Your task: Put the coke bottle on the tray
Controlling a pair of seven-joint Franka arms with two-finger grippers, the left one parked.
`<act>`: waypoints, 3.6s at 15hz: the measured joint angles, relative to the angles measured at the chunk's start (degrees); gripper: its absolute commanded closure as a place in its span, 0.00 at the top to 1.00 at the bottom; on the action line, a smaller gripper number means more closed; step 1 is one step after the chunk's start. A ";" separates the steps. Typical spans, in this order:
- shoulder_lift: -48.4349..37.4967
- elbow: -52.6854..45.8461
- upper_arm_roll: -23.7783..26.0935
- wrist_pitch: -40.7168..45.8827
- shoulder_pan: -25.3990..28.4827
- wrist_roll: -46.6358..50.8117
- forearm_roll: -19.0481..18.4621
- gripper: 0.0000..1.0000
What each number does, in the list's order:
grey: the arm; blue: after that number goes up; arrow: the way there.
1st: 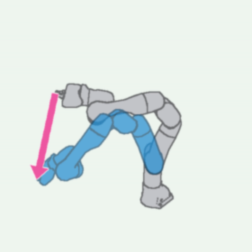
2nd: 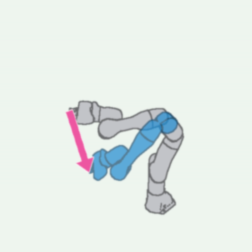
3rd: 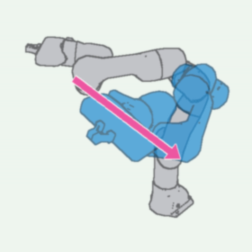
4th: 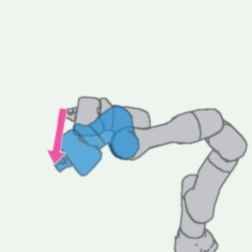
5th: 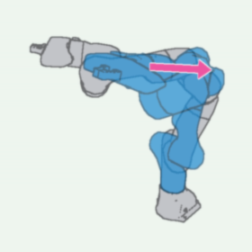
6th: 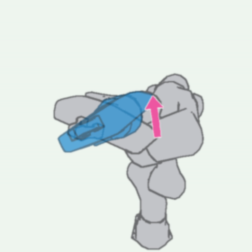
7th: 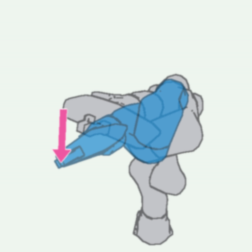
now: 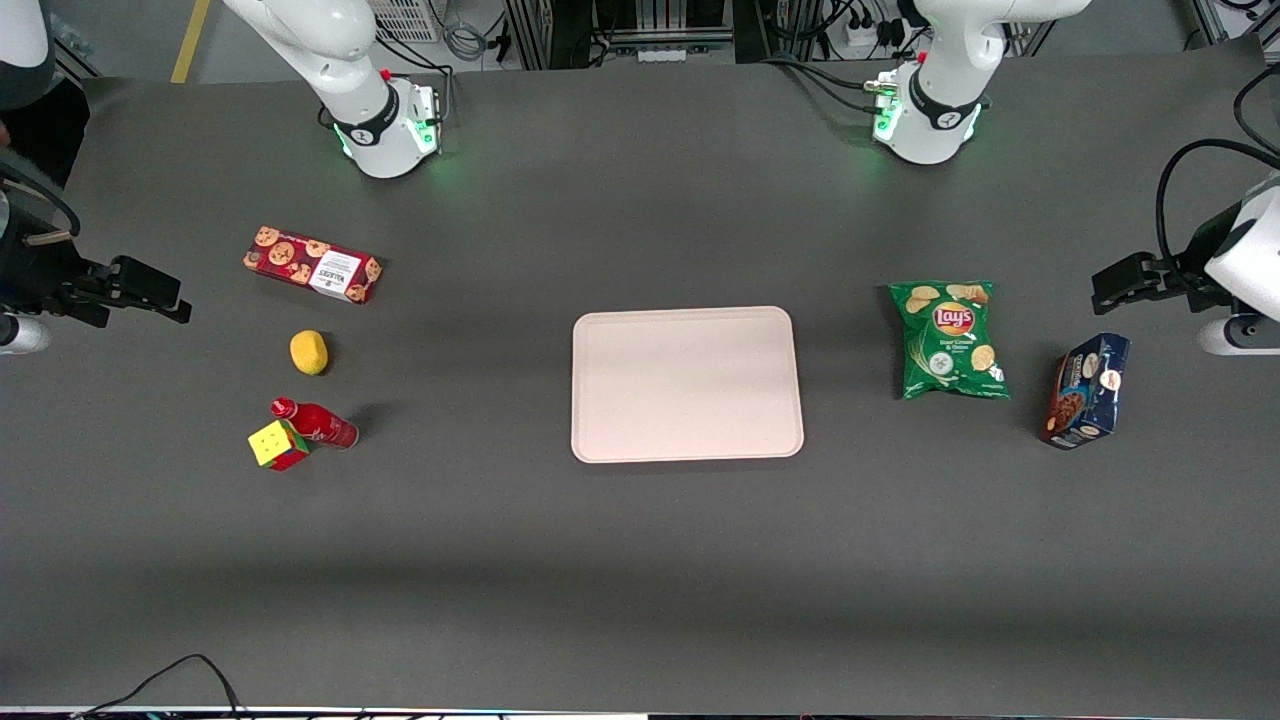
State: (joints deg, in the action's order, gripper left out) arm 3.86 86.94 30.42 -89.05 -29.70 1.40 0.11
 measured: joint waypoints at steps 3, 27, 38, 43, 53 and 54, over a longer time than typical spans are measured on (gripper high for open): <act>0.09 0.00 0.00 0.03 0.00 0.01 -0.11 1.00; 3.24 33.75 -1.08 -41.01 -0.22 -4.16 -4.96 1.00; 9.99 33.92 -2.26 -47.20 -0.41 -5.14 -8.46 1.00; 10.75 33.92 -2.25 -47.57 -0.41 -5.14 -8.74 0.89; 11.31 33.80 -2.05 -48.09 -0.28 -5.17 -8.84 0.00; 11.31 33.80 -2.04 -48.10 -0.23 -5.17 -8.88 0.00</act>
State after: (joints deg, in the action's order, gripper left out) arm 15.16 120.74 28.38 -137.15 -29.93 -3.76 -8.77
